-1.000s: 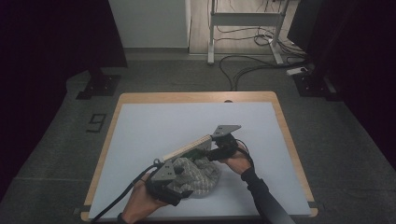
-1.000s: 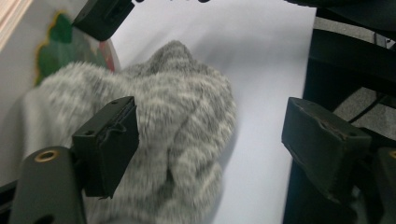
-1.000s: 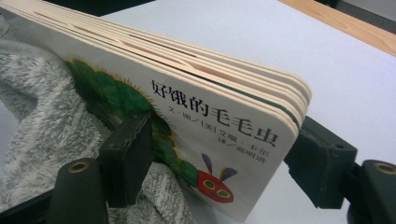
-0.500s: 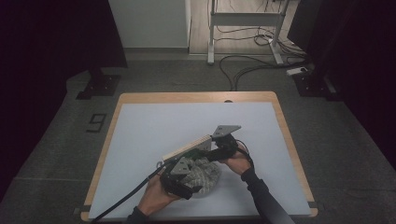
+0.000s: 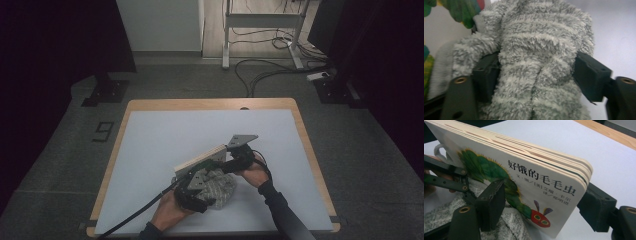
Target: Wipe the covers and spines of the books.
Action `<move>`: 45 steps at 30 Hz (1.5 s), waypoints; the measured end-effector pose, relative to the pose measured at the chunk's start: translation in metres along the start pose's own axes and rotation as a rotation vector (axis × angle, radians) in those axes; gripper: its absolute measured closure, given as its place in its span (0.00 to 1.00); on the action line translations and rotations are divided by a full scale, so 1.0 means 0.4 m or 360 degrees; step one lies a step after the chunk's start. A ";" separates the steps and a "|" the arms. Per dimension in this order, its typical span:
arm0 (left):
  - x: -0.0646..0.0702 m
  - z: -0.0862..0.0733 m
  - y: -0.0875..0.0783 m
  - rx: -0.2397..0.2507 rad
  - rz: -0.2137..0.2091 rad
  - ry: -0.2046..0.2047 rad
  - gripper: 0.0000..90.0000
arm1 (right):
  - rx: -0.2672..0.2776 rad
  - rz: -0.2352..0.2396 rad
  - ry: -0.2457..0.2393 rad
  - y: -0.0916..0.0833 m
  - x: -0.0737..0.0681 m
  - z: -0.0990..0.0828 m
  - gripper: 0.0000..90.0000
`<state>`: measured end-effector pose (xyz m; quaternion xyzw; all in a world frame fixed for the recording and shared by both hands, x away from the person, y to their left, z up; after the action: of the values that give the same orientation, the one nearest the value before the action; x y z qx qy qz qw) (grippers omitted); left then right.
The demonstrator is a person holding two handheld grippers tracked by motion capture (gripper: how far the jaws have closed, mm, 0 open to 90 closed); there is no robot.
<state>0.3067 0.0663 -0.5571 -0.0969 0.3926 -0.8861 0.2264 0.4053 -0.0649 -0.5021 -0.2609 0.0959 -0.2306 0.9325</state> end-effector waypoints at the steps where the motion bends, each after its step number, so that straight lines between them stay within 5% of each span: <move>1: -0.002 -0.001 0.001 0.0001 0.0014 -0.0004 0.39 | 0.0000 0.0000 0.0000 0.000 0.000 0.000 0.28; 9: -0.010 -0.002 -0.010 0.0001 0.0033 -0.0066 0.72 | 0.0012 0.0000 0.0011 0.001 -0.001 -0.001 0.28; 14: -0.008 0.006 -0.026 0.0020 0.0028 -0.0035 0.84 | 0.0019 0.0008 0.0019 0.000 0.001 -0.003 0.30; 24: 0.001 0.044 -0.109 0.0108 -0.0041 -0.0053 0.85 | 0.0022 0.0008 0.0016 -0.002 0.006 -0.003 0.34; 30: 0.012 0.068 -0.159 0.0131 -0.0030 -0.0008 0.85 | 0.0020 0.0004 0.0020 -0.002 0.007 -0.004 0.34; 45: -0.005 0.091 -0.274 0.0246 -0.0094 -0.0055 0.85 | 0.0023 0.0011 0.0017 -0.002 0.008 -0.006 0.34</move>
<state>0.2853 0.1082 -0.4516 -0.1060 0.3159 -0.9183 0.2137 0.4071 -0.0680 -0.5040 -0.2524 0.1001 -0.2294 0.9347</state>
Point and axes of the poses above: each handheld gripper's, and its own axes: y roughly forward along the jaws, z roughly out of its top, x roughly to its right, the point moved 6 cm from there along y, roughly forward along the jaws
